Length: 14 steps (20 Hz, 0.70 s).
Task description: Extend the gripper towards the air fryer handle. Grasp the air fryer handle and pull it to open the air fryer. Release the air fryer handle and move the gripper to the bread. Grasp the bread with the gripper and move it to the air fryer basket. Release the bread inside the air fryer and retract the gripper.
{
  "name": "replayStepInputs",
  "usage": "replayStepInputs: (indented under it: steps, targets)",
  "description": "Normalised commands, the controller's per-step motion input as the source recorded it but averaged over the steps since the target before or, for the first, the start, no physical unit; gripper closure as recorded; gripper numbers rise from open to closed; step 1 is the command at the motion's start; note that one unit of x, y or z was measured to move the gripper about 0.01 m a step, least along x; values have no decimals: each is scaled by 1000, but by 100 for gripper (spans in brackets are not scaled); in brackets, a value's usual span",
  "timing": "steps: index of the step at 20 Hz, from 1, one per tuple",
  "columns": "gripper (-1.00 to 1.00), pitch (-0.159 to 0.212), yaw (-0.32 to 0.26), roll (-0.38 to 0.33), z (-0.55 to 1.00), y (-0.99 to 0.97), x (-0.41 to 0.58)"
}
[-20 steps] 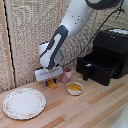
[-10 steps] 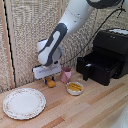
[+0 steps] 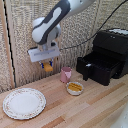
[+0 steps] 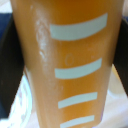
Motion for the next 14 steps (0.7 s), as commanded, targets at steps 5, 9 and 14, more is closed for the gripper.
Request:
replayStepInputs:
  steps: [5,9,14]
  targets:
    - [100,-39,-145,-37,991,-14,-324]
    - [100,27,-159,-15,757,-499,21]
    - [100,-61,-119,1,499,-820,0]
